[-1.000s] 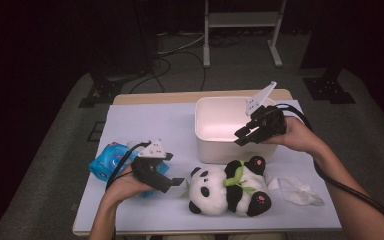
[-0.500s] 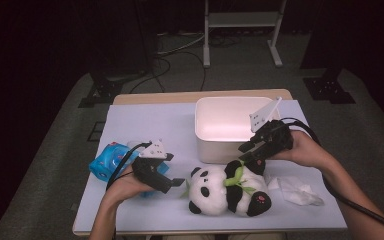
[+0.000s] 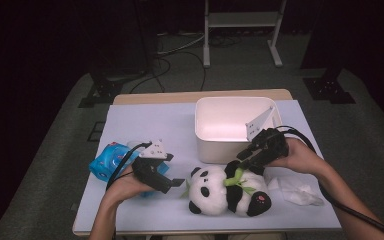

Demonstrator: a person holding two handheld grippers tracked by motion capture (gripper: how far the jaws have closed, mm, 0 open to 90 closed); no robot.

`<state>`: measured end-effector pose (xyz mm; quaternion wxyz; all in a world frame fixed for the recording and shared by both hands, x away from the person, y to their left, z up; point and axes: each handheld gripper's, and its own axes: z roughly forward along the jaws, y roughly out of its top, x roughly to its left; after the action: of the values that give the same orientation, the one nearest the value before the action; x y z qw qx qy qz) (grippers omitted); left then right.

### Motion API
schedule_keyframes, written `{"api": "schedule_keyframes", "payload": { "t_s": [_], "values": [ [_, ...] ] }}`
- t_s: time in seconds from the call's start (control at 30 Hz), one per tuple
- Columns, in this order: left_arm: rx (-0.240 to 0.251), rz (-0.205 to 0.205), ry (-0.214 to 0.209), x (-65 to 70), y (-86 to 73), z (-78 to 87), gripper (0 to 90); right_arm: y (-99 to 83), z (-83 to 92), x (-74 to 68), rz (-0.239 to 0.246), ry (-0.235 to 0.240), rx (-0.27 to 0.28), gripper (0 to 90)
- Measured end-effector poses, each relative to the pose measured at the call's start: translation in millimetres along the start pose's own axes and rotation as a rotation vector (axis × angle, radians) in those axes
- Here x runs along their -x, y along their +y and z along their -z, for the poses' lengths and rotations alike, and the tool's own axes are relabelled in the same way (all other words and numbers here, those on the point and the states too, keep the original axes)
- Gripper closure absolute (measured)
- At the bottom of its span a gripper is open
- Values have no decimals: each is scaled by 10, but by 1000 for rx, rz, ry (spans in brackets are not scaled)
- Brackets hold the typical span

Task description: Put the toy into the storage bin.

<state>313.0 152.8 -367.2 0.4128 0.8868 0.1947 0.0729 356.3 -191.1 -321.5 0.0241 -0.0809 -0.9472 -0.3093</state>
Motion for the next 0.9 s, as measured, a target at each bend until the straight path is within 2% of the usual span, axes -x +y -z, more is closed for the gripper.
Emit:
{"api": "schedule_keyframes", "payload": {
  "t_s": [0.3,0.53,0.7,0.9],
  "values": [
    [-3,-3,-1,10,5,1,97,25,-107,72,-7,6,-27,617],
    [-6,-3,-1,2,-3,2,97,43,-158,120,-18,21,-26,616],
    [-1,-2,-1,5,0,8,97,71,-155,76,3,31,-23,609],
    [-6,-3,-2,14,2,1,96,57,-139,71,-9,25,-37,606]
  ]
}}
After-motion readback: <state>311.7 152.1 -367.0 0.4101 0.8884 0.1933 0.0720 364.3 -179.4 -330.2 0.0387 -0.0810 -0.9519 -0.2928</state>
